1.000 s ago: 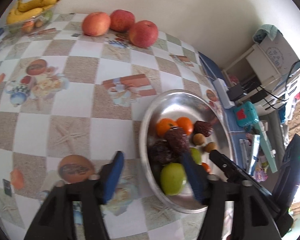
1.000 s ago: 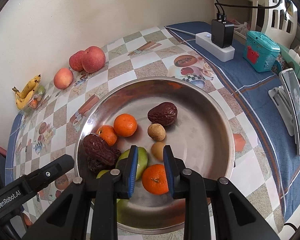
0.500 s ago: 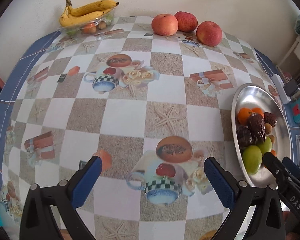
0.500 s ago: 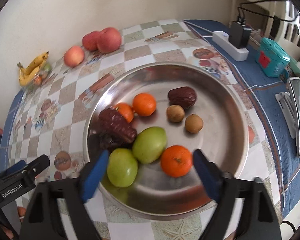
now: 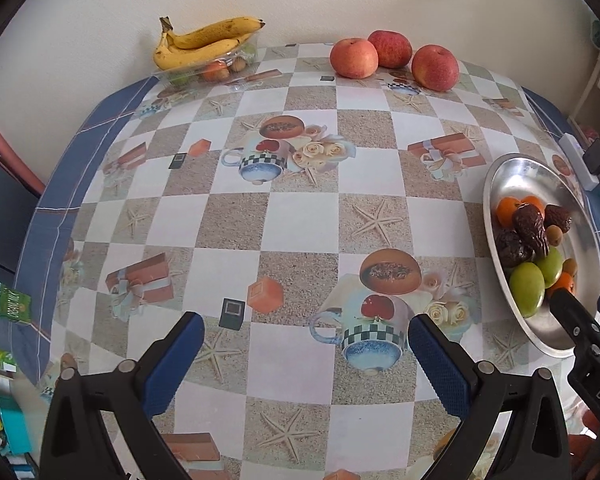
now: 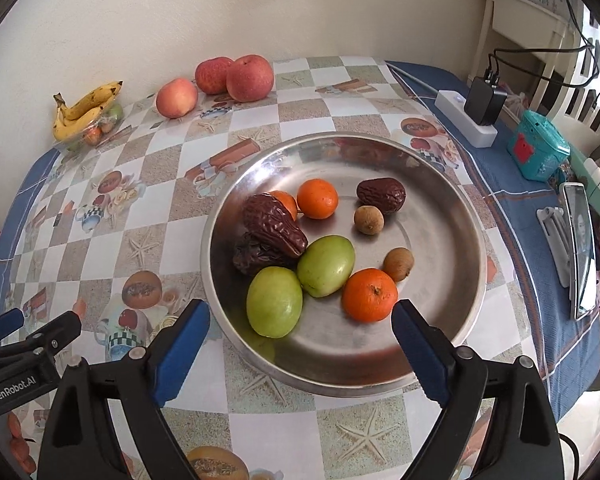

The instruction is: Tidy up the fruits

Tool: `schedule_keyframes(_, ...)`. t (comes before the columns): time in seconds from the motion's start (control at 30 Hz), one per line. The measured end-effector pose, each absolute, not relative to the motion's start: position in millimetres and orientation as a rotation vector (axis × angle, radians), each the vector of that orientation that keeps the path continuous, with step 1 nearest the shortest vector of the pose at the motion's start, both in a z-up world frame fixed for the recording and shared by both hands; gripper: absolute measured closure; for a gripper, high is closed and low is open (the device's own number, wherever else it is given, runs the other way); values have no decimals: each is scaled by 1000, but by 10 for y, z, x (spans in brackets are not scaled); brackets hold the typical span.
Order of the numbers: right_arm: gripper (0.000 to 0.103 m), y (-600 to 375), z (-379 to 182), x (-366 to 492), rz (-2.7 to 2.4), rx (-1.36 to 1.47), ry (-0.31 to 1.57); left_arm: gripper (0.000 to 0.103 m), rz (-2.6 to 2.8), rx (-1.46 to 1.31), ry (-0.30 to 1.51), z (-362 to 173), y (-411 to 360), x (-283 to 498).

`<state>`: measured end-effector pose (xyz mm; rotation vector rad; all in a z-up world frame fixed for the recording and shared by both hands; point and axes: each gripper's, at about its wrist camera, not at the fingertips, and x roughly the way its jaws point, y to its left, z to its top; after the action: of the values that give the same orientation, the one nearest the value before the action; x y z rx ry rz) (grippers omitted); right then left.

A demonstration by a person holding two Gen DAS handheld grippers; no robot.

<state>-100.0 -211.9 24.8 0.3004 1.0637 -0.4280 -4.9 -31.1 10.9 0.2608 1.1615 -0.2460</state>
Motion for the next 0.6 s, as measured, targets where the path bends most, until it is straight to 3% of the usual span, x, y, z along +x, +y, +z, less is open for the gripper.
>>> schedule_keyframes(0.6,10,-2081,282,-970,-420,278,1051,0,-223,260,1235,-2,-294,0)
